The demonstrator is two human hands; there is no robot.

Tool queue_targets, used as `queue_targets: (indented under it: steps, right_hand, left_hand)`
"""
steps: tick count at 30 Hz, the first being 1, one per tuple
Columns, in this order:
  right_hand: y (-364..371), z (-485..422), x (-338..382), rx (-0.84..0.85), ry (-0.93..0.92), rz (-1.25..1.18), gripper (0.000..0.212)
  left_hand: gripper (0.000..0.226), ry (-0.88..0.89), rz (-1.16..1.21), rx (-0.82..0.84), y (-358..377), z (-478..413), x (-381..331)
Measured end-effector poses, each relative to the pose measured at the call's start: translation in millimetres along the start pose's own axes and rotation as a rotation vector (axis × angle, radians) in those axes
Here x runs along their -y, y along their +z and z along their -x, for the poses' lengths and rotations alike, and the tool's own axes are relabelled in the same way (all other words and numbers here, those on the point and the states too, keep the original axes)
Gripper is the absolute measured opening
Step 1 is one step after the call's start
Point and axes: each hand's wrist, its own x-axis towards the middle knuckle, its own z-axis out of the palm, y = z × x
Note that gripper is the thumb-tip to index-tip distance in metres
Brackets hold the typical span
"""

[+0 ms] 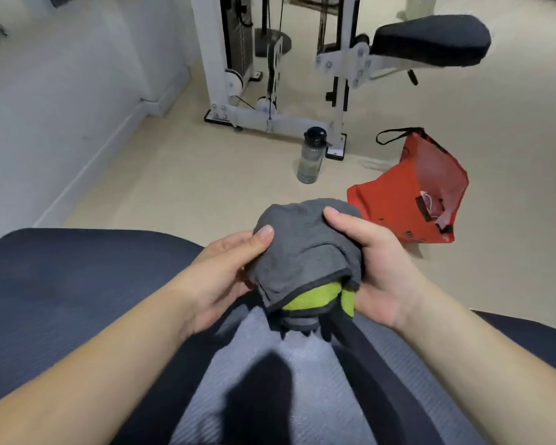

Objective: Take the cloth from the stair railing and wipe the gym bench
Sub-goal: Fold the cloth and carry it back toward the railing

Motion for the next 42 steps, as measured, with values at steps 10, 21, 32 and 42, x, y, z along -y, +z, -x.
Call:
queue_targets:
  steps: [10, 21, 32, 42]
  right_hand:
    - [58.2, 199.0, 218.1, -0.157, -0.063, -0.031, 0.046]
    - [72.8, 410.6, 349.0, -0.57, -0.146, 0.14, 0.033]
    - [64.0, 586.1, 286.1, -0.94, -0.475, -0.226, 0.039]
    - [-4.2, 801.1, 108.9, -1.379, -0.725, -0.341, 0.033]
  left_hand:
    - [0.031, -0.246, 0.189, 0.192, 182.8, 93.5, -191.2]
    - [0.032, -0.21, 0.068, 0.339, 385.7, 202.6, -313.6]
    - [0.042, -0.488, -0.032, 0.738, 502.1, 269.4, -296.9]
    - [0.061, -0.662, -0.591, 1.14, 651.2, 417.0, -128.7]
